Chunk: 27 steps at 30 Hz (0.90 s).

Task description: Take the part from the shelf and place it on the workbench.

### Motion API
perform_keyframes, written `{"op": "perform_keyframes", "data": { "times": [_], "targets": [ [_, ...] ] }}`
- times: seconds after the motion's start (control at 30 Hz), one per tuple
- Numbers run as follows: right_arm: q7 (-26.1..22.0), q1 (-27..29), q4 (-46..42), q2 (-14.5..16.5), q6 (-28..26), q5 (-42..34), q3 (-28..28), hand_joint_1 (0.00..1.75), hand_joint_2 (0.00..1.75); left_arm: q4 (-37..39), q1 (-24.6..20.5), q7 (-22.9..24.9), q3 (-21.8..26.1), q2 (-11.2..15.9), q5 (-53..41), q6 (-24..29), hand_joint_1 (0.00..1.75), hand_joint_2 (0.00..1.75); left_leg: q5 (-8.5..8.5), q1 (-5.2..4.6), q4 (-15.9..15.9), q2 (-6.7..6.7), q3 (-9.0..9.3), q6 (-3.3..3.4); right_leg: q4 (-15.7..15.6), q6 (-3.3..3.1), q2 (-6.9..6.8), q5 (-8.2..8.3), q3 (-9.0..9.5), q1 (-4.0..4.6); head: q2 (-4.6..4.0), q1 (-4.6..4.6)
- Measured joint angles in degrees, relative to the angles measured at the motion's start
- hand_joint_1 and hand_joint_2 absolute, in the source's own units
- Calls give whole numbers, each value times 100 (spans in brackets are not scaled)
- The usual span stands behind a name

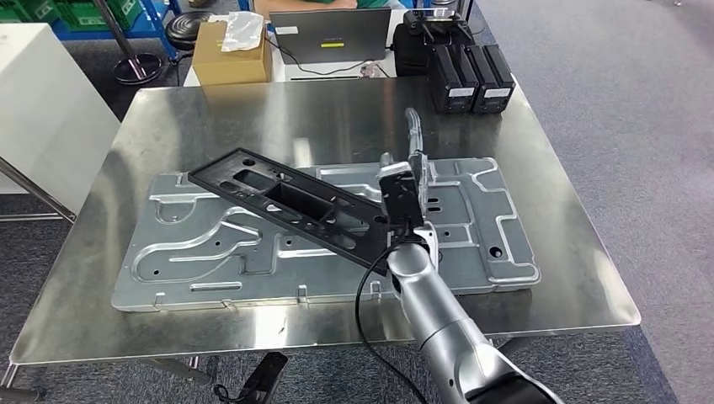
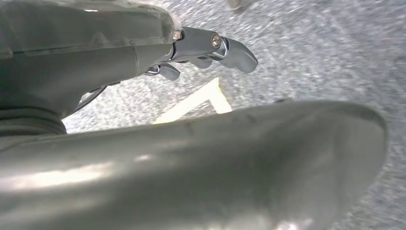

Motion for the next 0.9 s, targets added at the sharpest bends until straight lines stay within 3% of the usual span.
{"op": "perform_keyframes", "data": {
  "times": [0.07, 0.1, 0.23, 0.3, 0.37, 0.4, 0.43, 0.47, 0.53, 0.6, 0.7, 0.73, 0.8, 0.87, 0.9],
  "targets": [
    [-100, 246, -528, 29, -309, 146, 429, 0, 0, 0, 104, 11, 58, 28, 30, 14, 0, 0, 249, -17, -671, 18, 328, 43, 82, 42, -8, -71, -13, 21, 1, 1],
    [-134, 365, -752, 34, -438, 244, 636, 0, 0, 0, 161, 17, 90, 38, 40, 15, 0, 0, 274, -26, -821, 22, 398, 70, 113, 63, -11, -93, -27, 31, 1, 3],
    [-172, 755, -1437, 44, -620, 743, 1294, 0, 0, 0, 377, 63, 172, 65, 54, 8, 0, 0, 272, -12, -894, 13, 410, 186, 210, 145, -14, -205, -69, 29, 1, 8],
    [-172, 845, -1635, 49, -633, 849, 1479, 0, 0, 0, 420, 78, 205, 66, 68, 5, 0, 0, 298, 11, -929, 16, 413, 235, 639, 199, -6, -530, -240, 9, 0, 20],
    [-172, 919, -1765, 38, -639, 846, 1609, 0, 0, 0, 454, 83, 242, 69, 81, 5, 0, 0, 309, 11, -929, 15, 393, 258, 1345, 243, -4, -898, -538, -24, 0, 27],
    [-171, 954, -1818, 26, -640, 831, 1655, 0, 0, 0, 471, 84, 255, 72, 83, 3, 0, 0, 315, 11, -924, 15, 379, 261, 1586, 259, -5, -968, -634, -43, 0, 27],
    [-170, 980, -1870, 14, -641, 818, 1689, 0, 0, 0, 484, 84, 263, 74, 81, 0, 0, 0, 323, 11, -915, 15, 362, 260, 1641, 269, -5, -930, -642, -62, 1, 27],
    [-170, 992, -1920, 5, -642, 810, 1716, 0, 0, 0, 493, 84, 266, 75, 75, -5, 0, 0, 332, 12, -903, 14, 344, 252, 1484, 273, -6, -798, -541, -81, 1, 27],
    [-170, 999, -2026, -1, -642, 804, 1761, 0, 0, 0, 499, 89, 268, 75, 49, -19, 0, 0, 356, 11, -883, 7, 313, 217, 761, 266, -4, -486, -126, -105, 1, 26],
    [-170, 1010, -2123, -12, -644, 804, 1792, 0, 0, 0, 495, 103, 269, 75, 12, -34, 0, 0, 397, 5, -883, -1, 297, 153, 244, 241, 7, -318, 145, -84, 1, 23],
    [-170, 1058, -2210, -34, -653, 807, 1802, 0, 0, 0, 499, 118, 270, 74, -27, -53, 0, 0, 472, 17, -916, -2, 273, 22, 132, 146, 11, -225, 119, -47, 1, 21],
    [-169, 1070, -2227, -37, -653, 807, 1802, 0, 0, 0, 504, 121, 270, 74, -31, -56, 0, 0, 415, 25, -877, -1, 239, -7, 109, 96, 6, -181, 91, -48, 1, 19],
    [-169, 1084, -2251, -42, -653, 808, 1802, 0, 0, 0, 510, 126, 270, 77, -43, -62, 0, 0, 39, 38, -499, 3, 92, -26, 70, -5, -8, -79, 14, -52, 1, 12],
    [-169, 1111, -2265, -54, -652, 811, 1797, 0, 0, 0, 512, 128, 270, 80, -65, -65, 0, 0, -463, 37, 222, 3, -119, -28, 76, -58, -17, 1, -96, -16, 1, 6],
    [-168, 1133, -2267, -63, -651, 812, 1791, 0, 0, 0, 513, 129, 270, 82, -75, -65, 0, 0, -600, 36, 528, 3, -174, -29, 84, -67, -20, 41, -157, 6, 0, 8]
  ]
}}
